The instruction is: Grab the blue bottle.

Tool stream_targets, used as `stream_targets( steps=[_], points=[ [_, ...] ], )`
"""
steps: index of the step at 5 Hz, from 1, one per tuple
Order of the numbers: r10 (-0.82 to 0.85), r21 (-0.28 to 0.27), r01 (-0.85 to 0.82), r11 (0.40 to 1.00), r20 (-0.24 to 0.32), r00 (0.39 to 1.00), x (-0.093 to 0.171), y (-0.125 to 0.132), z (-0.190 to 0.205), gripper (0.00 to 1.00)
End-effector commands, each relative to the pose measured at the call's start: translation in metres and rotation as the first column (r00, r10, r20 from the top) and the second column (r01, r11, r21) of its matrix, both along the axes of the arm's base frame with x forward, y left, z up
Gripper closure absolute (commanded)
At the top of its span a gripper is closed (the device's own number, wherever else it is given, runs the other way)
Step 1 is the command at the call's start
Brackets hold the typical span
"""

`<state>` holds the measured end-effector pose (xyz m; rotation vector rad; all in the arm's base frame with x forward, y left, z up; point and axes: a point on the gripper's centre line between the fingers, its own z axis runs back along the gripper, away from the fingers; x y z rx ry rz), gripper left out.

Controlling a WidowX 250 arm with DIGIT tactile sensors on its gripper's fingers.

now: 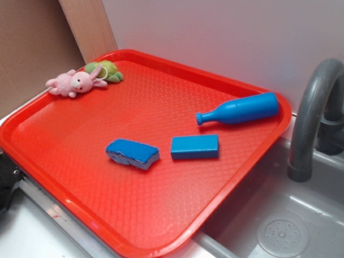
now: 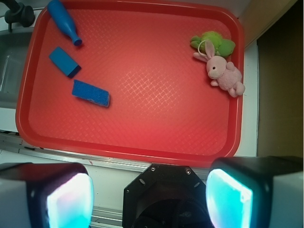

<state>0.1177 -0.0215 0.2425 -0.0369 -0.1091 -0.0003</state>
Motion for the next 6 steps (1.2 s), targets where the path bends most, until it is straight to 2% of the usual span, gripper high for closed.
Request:
stream_targets(
  steps=[1,2,3,4,5,6],
  points=[
    [0.0,0.0,0.0,1.0,0.0,1.0,0.0,0.0,0.0,0.0],
    [-0.209,0.059,0.206,0.977,0.053,0.976,0.047,-0.016,-0.008,0.0],
    [-0.299,0.03,0.297,0.954,0.096,0.95,0.077,-0.03,-0.007,0.0],
    [-0.439,0.031,0.441,0.897,0.194,0.878,0.11,-0.065,-0.001,0.0],
    [-0.491,-0.022,0.518,0.855,0.286,0.823,0.137,-0.094,-0.017,0.0],
    [-0.519,-0.06,0.555,0.83,0.283,0.807,0.165,-0.116,-0.039,0.0]
  ],
)
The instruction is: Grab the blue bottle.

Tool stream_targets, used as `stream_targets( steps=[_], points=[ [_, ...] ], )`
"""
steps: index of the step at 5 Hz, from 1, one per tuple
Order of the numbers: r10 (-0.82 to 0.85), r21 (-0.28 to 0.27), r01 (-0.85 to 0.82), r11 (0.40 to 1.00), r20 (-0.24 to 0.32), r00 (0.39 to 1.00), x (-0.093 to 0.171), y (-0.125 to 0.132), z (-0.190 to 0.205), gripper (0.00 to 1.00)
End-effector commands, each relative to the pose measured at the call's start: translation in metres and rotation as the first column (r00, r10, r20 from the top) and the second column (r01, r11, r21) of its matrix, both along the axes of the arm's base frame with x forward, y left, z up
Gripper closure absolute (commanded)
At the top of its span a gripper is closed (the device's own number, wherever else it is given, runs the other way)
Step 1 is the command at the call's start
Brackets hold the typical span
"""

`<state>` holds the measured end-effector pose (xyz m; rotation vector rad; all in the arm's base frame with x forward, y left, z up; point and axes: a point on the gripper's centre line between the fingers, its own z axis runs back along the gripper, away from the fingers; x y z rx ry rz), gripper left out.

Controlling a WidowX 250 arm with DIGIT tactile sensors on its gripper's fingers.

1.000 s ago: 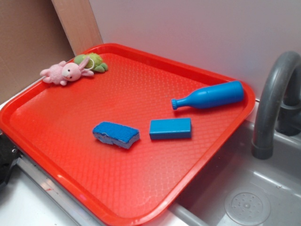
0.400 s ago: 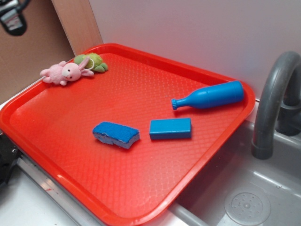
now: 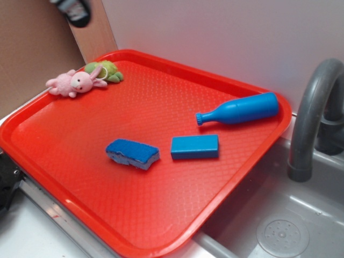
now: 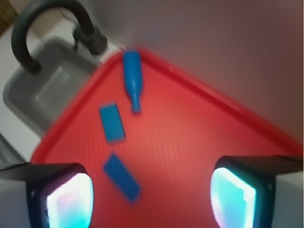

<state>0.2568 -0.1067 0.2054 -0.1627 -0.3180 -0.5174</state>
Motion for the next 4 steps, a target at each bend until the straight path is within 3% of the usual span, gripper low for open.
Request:
stream_targets(
  steps=[1,2,4],
  points=[
    [-0.044,0.006,0.044,0.999,0.003,0.999,0.048,-0.043,-0.027,0.0],
    [-0.139,-0.012,0.138,0.99,-0.018,0.99,0.067,-0.068,-0.056,0.0],
    [-0.198,0.018,0.199,0.98,-0.054,0.979,0.071,-0.1,-0.09,0.0]
  ],
)
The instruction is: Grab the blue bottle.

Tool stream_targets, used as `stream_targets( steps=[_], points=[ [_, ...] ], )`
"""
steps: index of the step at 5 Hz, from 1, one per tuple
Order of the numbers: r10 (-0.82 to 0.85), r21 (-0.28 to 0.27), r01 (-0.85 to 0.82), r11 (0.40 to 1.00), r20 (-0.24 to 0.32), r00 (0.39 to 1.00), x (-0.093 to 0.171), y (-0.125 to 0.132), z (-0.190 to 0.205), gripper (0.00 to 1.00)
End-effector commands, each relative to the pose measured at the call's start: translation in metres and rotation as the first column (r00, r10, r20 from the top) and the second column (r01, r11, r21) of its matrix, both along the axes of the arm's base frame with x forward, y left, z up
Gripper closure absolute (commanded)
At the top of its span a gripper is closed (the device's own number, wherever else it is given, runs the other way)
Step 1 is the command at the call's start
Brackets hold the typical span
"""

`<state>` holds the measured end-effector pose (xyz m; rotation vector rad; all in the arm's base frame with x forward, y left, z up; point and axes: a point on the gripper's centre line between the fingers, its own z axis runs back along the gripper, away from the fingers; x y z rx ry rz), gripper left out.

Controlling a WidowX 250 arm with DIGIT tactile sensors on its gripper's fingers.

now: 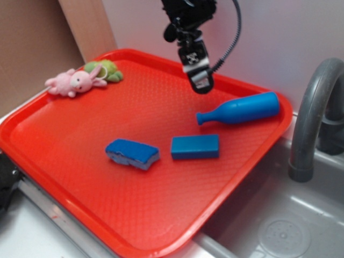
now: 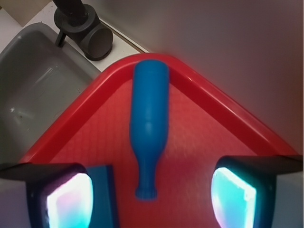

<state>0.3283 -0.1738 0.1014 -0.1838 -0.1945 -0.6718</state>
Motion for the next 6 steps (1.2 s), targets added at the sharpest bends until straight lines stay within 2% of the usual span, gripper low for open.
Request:
stream_targets(
  steps=[1,3,4,5,6],
  points=[
    [-0.009,0.012,0.009,1.0,0.026,1.0,0.0,-0.046,-0.007,0.0],
    [0.105,0.11,-0.102,0.989,-0.029,0.994,0.015,-0.065,-0.026,0.0],
    [0.14,0.095,-0.131,0.987,-0.095,0.986,0.018,-0.069,-0.035,0.0],
    [0.147,0.142,-0.136,0.981,-0.073,0.986,0.017,-0.066,-0.039,1.0],
    [0.154,0.255,-0.151,0.955,0.01,0.988,0.009,-0.059,-0.016,1.0]
  ],
)
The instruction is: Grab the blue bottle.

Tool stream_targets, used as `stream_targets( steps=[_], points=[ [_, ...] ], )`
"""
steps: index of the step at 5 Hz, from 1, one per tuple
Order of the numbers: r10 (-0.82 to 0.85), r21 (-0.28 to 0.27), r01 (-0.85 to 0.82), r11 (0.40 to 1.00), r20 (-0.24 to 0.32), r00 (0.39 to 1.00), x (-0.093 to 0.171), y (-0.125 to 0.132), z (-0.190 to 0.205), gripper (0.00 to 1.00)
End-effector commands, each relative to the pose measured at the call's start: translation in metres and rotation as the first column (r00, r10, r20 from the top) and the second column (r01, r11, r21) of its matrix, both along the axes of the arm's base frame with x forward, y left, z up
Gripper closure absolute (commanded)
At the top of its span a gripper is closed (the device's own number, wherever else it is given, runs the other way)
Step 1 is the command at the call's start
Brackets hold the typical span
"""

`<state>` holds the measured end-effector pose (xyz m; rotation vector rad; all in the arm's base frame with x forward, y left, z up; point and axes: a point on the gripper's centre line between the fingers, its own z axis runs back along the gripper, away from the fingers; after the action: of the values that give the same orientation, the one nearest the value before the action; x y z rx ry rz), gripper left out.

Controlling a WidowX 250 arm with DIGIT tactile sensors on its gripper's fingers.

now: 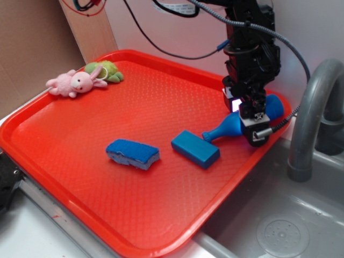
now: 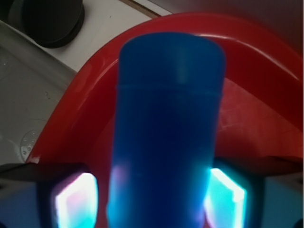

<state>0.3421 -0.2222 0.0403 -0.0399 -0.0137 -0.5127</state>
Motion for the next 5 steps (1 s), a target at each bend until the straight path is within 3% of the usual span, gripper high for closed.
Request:
stream_targets(
  steps=[1,2,3,4,5],
  points=[
    [0.111,0.103,-0.141,0.985,0.249,0.962,-0.031,0.025,0.094,1.0],
    [0.345,-0.05,-0.343,0.938,0.219,0.913,-0.061,0.076,0.14,1.0],
    [0.531,-0.097,-0.522,0.847,0.181,0.828,-0.082,0.11,0.188,1.0],
    [0.683,-0.061,-0.682,0.728,0.149,0.715,-0.096,0.139,0.226,1.0],
    [0.738,-0.032,-0.742,0.67,0.141,0.66,-0.098,0.151,0.231,1.0]
  ],
)
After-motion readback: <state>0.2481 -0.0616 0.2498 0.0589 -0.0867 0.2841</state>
